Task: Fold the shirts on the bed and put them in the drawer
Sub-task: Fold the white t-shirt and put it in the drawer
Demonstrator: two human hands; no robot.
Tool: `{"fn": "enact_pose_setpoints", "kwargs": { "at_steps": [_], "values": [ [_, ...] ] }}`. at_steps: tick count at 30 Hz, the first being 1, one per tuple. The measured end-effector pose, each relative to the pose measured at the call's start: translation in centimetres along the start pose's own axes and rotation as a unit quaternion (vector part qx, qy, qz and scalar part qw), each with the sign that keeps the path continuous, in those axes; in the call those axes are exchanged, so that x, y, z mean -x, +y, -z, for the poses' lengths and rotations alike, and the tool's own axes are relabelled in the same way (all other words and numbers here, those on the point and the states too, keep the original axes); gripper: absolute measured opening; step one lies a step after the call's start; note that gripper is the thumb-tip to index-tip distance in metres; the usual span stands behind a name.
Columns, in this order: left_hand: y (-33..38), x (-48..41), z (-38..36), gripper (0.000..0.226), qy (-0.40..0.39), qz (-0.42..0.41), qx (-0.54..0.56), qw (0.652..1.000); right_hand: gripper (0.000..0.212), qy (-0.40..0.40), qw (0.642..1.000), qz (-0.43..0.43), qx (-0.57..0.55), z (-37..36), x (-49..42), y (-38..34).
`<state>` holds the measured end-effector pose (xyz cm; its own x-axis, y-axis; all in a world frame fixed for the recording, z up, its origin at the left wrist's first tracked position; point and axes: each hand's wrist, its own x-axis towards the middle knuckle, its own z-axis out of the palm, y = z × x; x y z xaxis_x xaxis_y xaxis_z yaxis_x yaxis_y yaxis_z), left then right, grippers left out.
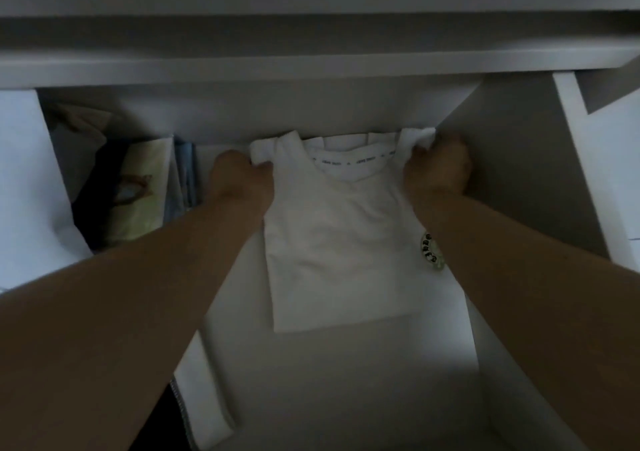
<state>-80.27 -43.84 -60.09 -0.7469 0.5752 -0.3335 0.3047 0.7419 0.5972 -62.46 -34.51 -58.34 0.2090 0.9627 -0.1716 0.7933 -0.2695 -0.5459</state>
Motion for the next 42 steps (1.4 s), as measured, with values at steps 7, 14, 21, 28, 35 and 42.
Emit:
{"fn": "enact_pose_setpoints", "kwargs": {
  "at_steps": [7,14,21,28,35,42],
  "values": [
    [-0.8,0.6,0.5,0.018,0.076,-0.046,0.019,0.996,0.027,-0.009,0.997,0.052,-0.058,0.5,0.7,1.3],
    [-1.2,3.1,0.7,0.058,0.089,-0.275,-0.140,0.947,0.063,-0.012,0.949,0.281,0.143,0.0,3.6,2.4],
    [-2.1,1.9,-1.1,0.138,-0.200,-0.240,-0.326,0.892,0.074,-0.196,0.896,0.297,0.264,-1.2,1.2,5.8],
    [-1.9,2.5,-1.1,0.150,-0.168,-0.288,-0.355,0.873,0.075,-0.111,0.922,0.301,0.216,-1.2,2.6,5.1],
    [-2.7,5.5,-2.0,0.155,-0.225,-0.275,-0.405,0.842,0.077,-0.182,0.898,0.281,0.285,-0.2,5.7,8.2],
    [-1.1,5.1,-2.2,0.137,-0.160,-0.303,-0.351,0.871,0.068,-0.154,0.889,0.342,0.263,-0.9,3.7,6.0]
  ]
}}
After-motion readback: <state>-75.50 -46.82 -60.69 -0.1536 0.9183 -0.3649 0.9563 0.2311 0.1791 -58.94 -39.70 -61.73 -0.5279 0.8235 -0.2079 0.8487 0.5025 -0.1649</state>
